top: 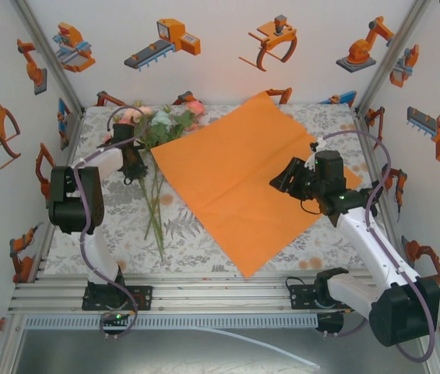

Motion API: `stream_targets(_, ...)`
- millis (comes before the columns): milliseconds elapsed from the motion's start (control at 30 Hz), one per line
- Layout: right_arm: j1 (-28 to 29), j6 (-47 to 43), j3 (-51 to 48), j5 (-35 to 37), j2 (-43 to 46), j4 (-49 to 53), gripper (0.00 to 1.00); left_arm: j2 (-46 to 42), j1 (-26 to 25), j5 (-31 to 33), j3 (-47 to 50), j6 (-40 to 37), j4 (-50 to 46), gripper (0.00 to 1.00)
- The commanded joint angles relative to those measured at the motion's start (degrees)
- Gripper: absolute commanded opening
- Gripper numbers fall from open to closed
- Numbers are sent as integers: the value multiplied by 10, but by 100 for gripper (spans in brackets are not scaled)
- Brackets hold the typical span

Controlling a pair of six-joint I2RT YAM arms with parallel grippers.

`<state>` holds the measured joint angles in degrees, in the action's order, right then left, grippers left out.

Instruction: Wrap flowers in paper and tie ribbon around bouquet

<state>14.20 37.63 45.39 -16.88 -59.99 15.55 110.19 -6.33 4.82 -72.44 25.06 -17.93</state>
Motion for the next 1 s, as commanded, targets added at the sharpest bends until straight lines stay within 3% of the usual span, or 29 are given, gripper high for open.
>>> stream_targets(0, 5, 0, -1, 11, 2, -9, 51, 18, 2, -6, -19, -5, -31, 21)
stream_targets(333, 5, 3, -3, 15, 14, -4, 51, -26, 2, 35, -23, -26, -34, 0)
stream_targets(767, 4, 8, -4, 46, 39, -1, 54, -229, -3, 80, 20, -35, 21, 0)
stream_targets(867, 5, 5, -2, 65, 53, 1, 57, -287, -18, 64, 24, -19, 64, 0)
stream_targets(967, 4, -12, 13, 76, 51, 27, 59, -308, -38, 5, 10, 27, 119, 0)
